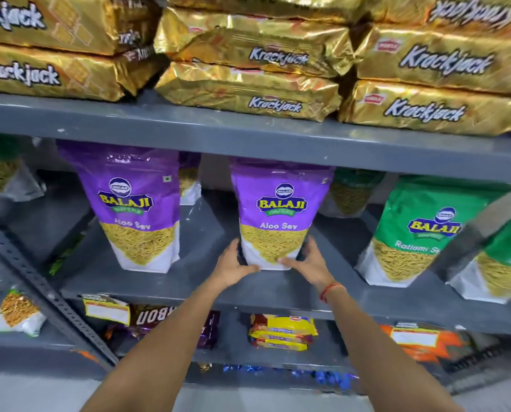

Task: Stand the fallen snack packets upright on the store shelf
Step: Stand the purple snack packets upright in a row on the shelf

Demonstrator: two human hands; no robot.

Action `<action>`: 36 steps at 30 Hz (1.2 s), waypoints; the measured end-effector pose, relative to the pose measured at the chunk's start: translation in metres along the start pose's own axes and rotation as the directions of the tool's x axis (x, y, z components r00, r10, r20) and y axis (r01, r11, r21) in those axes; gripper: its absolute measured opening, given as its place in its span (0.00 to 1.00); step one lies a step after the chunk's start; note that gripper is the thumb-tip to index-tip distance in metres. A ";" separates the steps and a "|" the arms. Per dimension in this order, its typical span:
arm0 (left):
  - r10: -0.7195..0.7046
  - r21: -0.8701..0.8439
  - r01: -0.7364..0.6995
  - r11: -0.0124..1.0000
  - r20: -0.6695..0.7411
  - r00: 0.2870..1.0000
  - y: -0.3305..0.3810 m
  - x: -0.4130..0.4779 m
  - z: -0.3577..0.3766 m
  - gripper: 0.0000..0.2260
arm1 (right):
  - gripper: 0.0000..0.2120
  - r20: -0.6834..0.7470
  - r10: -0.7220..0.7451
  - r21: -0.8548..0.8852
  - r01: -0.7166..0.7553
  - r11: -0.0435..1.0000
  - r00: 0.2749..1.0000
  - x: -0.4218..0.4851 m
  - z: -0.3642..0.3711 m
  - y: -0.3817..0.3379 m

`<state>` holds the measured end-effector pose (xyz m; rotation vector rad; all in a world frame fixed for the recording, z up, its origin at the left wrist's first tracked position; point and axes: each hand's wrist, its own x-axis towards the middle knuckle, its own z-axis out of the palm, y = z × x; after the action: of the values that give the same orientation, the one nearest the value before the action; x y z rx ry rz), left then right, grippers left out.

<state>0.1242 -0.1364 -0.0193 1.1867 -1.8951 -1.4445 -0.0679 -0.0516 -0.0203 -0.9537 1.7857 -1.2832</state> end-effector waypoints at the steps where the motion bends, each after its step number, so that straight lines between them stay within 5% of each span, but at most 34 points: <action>1: -0.015 -0.001 0.015 1.000 0.009 1.000 0.003 0.000 0.003 0.32 | 0.38 0.055 -0.008 0.011 0.007 1.000 0.998 0.002 0.000 -0.001; 6: -0.044 -0.009 0.044 0.999 -0.067 0.997 0.005 -0.003 0.006 0.26 | 0.27 0.028 0.002 0.036 -0.003 0.999 1.000 -0.003 0.005 0.003; 30: 0.005 0.029 -0.002 1.000 -0.108 0.994 -0.002 -0.041 -0.001 0.23 | 0.24 0.052 -0.093 0.003 0.093 0.996 0.994 -0.041 0.023 0.009; 33: 0.041 -0.103 -0.079 0.992 -0.333 0.942 0.000 -0.051 0.014 0.18 | 0.27 0.044 -0.110 0.001 0.110 0.994 0.993 -0.047 0.014 0.012; 36: 0.021 -0.140 -0.139 0.980 -0.629 0.777 0.002 -0.073 0.046 0.11 | 0.27 -0.119 -0.124 -0.002 0.124 0.992 0.985 -0.058 -0.015 0.027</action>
<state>0.1245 -0.0500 -0.0232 1.2747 -1.3027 -0.9695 -0.0583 0.0116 -0.0348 -1.0179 1.8363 -1.4487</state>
